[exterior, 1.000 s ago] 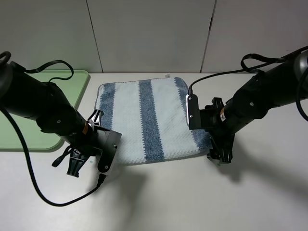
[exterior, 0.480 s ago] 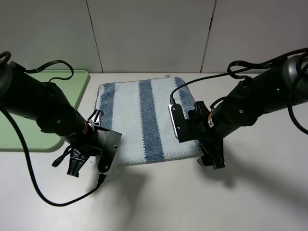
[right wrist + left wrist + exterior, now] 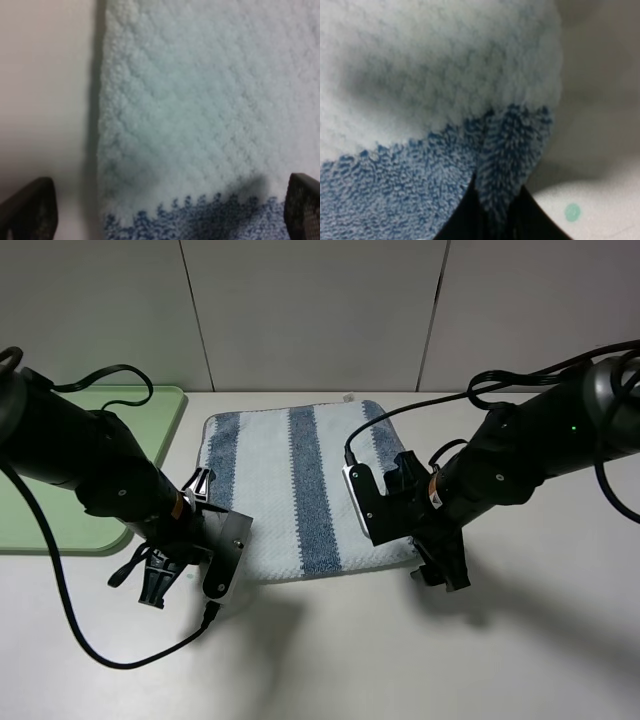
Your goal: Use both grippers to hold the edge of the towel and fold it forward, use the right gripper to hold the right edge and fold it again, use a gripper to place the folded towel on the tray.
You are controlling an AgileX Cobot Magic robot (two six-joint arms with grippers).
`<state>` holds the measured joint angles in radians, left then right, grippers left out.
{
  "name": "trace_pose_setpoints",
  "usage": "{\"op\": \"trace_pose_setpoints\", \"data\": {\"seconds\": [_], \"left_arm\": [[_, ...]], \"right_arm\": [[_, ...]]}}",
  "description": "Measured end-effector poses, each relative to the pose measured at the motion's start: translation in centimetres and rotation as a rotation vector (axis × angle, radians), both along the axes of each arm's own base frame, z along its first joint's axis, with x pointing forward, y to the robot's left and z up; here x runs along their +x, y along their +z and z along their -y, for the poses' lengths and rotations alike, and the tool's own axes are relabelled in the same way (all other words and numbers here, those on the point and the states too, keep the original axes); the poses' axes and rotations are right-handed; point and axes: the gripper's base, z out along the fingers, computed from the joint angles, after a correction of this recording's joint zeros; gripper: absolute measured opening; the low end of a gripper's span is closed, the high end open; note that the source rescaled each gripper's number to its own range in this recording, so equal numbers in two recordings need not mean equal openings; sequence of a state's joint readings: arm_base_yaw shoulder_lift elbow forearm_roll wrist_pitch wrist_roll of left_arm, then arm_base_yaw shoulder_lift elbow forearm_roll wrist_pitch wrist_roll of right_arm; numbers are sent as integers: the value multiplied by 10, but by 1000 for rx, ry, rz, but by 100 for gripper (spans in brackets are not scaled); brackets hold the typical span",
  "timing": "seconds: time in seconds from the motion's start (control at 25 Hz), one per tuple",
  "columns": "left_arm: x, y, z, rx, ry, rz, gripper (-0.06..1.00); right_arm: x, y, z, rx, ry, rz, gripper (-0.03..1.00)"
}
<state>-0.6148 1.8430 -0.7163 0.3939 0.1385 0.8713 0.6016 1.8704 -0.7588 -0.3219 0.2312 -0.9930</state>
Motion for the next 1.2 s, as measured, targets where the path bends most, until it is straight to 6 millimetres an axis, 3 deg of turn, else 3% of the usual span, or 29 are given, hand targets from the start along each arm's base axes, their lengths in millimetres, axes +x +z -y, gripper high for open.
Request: {"op": "trace_pose_setpoints", "data": {"seconds": [0.44, 0.68, 0.88, 1.0, 1.2], "left_arm": [[0, 0, 0, 1, 0, -1, 1], [0, 0, 0, 1, 0, -1, 1], [0, 0, 0, 1, 0, -1, 1], [0, 0, 0, 1, 0, -1, 1], [0, 0, 0, 1, 0, -1, 1]], "right_arm": [[3, -7, -1, -35, 41, -4, 91], [3, -9, 2, -59, 58, -8, 75], [9, -10, 12, -66, 17, -15, 69], [11, -11, 17, -78, -11, -29, 59], [8, -13, 20, -105, -31, -60, 30]]}}
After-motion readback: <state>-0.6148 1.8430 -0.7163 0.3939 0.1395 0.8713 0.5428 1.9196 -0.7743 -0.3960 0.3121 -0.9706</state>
